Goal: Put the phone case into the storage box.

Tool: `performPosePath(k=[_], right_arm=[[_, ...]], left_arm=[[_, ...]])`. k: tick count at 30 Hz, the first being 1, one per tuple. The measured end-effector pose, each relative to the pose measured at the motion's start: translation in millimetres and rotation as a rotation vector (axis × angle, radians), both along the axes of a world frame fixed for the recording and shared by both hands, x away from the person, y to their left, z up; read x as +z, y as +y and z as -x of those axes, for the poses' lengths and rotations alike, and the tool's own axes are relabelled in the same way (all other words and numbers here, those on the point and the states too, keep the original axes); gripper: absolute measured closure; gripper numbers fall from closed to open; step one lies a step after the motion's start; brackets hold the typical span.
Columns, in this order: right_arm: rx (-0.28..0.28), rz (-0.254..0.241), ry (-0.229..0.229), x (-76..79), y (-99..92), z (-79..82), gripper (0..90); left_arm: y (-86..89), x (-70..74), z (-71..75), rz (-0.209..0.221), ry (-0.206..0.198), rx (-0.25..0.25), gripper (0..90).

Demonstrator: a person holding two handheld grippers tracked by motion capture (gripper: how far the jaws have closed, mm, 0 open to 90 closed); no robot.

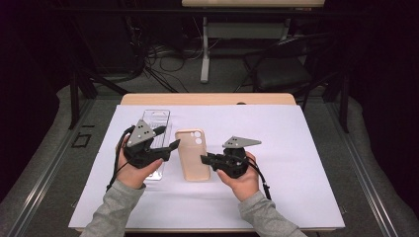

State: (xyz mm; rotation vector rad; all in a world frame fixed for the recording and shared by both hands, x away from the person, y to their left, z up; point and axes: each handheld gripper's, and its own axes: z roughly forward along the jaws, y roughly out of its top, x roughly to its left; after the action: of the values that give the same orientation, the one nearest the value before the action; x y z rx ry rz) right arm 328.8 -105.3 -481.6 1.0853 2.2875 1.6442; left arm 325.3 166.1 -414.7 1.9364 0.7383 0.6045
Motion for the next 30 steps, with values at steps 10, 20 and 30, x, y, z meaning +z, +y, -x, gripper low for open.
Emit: performPosePath(k=[10, 20, 30], right_arm=[[0.01, 0.014, -0.014, -0.8, 4.2, 2.7, 81.3], [0.014, 0.031, -0.02, -2.1, 7.3, 4.4, 81.4], [0.015, 0.034, -0.014, -3.1, 8.8, 4.9, 81.3]], left_arm=[[-4.6, 1.0, 4.1, -0.054, -0.039, -0.006, 45.5], [-4.9, 0.6, 4.9, -0.098, -0.056, 0.025, 55.1], [-8.3, -2.3, 4.9, -0.136, -0.082, 0.017, 58.2]])
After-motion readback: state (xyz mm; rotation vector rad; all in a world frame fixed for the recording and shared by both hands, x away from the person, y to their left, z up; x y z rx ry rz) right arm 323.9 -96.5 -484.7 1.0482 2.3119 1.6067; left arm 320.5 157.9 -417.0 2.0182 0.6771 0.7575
